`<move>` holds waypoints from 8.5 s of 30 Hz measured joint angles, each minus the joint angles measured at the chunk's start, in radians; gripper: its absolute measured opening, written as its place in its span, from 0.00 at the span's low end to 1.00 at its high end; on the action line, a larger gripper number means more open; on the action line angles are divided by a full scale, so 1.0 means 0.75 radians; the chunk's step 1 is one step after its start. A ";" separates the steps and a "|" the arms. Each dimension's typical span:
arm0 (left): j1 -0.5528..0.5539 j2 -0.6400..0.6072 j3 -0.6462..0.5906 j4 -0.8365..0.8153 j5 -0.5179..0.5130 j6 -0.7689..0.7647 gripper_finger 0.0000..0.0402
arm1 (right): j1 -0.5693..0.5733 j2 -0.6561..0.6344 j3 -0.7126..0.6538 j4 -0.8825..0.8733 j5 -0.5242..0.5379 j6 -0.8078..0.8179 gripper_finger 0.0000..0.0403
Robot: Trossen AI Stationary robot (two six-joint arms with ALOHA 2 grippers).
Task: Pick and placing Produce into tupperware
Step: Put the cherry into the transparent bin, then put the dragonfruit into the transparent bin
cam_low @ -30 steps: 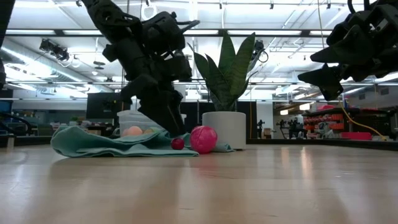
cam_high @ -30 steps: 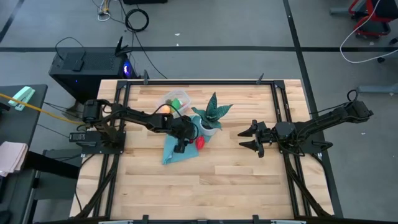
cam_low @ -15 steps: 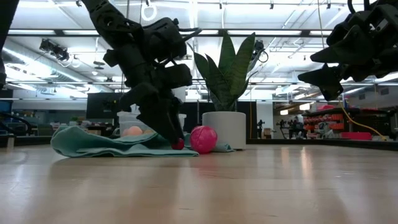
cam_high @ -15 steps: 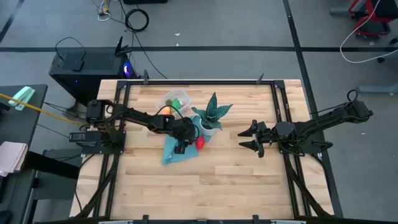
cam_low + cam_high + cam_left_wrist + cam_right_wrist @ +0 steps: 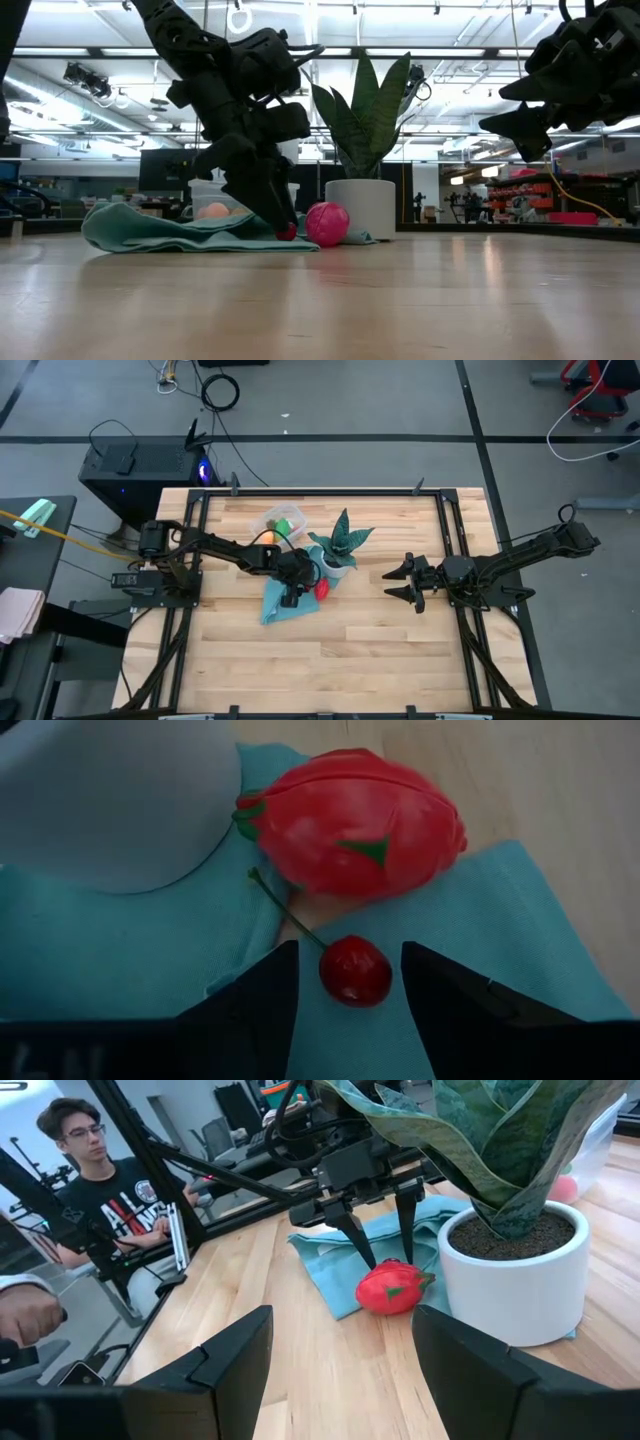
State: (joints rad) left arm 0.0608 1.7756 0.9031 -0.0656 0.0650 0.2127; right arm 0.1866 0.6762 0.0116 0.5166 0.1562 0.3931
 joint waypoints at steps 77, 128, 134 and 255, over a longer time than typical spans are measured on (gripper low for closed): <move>-0.007 -0.126 0.002 -0.090 -0.036 0.062 0.27 | 0.000 0.000 0.000 0.000 0.000 -0.001 0.61; 0.666 -0.483 0.002 -0.180 -0.109 0.189 0.27 | 0.000 0.000 0.000 -0.004 0.000 -0.004 0.61; 0.710 -0.482 0.002 -0.070 0.045 0.107 0.27 | 0.000 0.001 0.000 -0.004 0.000 -0.004 0.61; -0.377 -0.104 0.003 0.175 -0.695 -0.746 0.71 | 0.000 0.000 0.000 0.007 -0.015 -0.004 0.61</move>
State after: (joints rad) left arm -0.2218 1.6977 0.9051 0.0653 -0.4559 -0.3466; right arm 0.1865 0.6762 0.0116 0.5215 0.1447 0.3901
